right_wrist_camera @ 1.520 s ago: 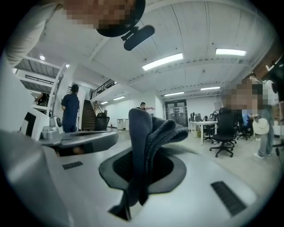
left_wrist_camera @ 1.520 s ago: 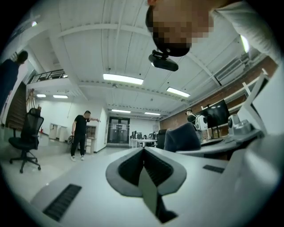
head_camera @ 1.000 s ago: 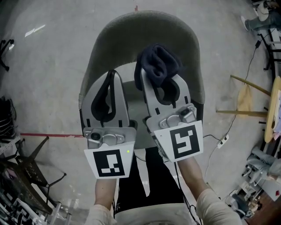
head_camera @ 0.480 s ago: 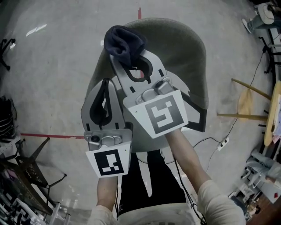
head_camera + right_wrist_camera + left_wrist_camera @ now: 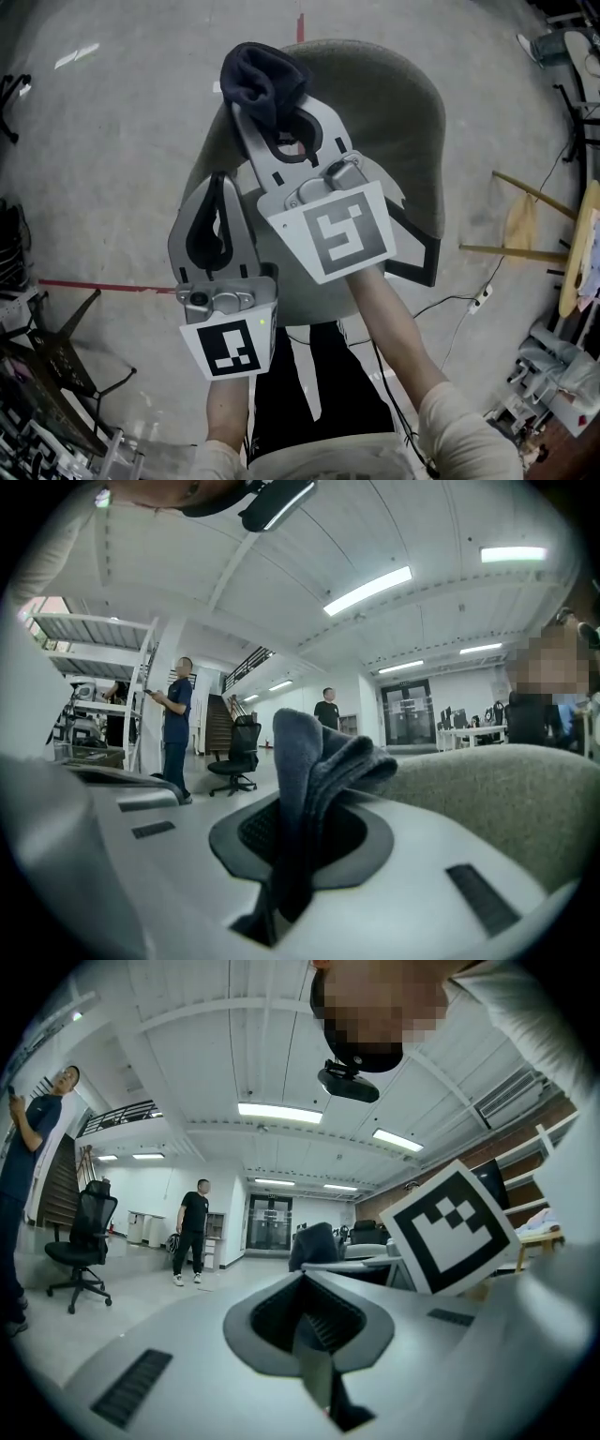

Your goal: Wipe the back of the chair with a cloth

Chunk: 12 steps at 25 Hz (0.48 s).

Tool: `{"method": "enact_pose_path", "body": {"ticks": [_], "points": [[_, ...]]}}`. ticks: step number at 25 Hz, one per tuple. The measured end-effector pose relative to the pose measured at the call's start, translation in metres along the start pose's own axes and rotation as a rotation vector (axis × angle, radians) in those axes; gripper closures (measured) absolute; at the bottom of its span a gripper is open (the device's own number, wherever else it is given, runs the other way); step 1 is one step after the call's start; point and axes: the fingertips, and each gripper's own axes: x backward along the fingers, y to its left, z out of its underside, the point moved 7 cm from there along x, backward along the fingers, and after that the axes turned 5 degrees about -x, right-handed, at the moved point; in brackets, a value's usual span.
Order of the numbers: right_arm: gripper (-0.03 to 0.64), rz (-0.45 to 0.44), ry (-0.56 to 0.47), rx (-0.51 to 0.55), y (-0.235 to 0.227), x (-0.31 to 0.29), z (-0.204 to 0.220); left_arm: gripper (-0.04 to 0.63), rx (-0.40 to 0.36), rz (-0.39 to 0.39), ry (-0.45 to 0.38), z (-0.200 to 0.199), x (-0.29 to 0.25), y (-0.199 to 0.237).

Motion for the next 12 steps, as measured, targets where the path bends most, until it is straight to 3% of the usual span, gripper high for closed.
{"method": "enact_pose_path", "body": {"ticks": [12], "points": [[0.562,0.227,0.028,0.053,-0.061,0.04,-0.007,0.58,0.008,0.048,0.004,-0.004,-0.017,-0.034]]}}
